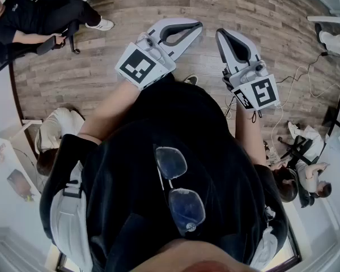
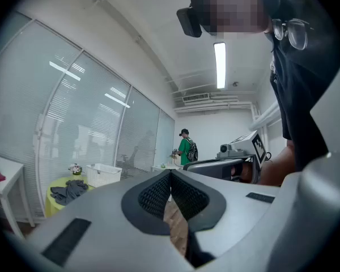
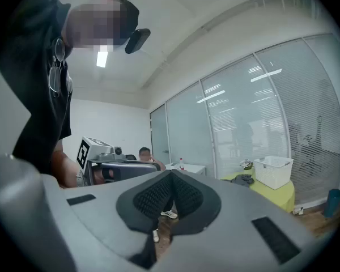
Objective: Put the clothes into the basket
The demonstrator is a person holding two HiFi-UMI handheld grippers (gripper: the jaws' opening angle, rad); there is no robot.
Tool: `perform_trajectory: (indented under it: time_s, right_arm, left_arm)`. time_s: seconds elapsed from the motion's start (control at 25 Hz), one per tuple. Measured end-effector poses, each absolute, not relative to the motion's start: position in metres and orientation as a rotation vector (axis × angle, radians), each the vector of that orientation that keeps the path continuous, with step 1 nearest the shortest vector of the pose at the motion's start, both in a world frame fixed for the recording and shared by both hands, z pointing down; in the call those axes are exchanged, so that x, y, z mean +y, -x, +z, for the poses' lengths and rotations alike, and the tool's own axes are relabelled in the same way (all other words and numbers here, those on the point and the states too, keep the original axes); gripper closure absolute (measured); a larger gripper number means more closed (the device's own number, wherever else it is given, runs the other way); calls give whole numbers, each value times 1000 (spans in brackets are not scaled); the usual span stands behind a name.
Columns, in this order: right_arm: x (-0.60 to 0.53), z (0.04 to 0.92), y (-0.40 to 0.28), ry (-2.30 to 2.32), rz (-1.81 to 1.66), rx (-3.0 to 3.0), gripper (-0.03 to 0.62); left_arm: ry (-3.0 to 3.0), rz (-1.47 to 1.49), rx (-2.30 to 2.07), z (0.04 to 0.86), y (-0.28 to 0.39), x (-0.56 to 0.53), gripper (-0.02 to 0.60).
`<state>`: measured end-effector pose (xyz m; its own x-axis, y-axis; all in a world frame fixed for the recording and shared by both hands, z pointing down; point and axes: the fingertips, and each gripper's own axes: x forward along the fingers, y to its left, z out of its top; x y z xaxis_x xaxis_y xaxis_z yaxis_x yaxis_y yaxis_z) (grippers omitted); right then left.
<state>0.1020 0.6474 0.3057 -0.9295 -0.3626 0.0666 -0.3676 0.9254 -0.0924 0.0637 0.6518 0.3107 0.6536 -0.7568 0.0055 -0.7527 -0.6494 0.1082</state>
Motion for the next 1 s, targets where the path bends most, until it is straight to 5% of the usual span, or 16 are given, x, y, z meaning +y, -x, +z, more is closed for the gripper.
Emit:
perform_trajectory:
  time_s: [1.0]
  right_arm:
    - [672,306,-27,-561,128,-3057,568]
  left_arm:
    - [-2767,-91,-1289,317,12,671,572]
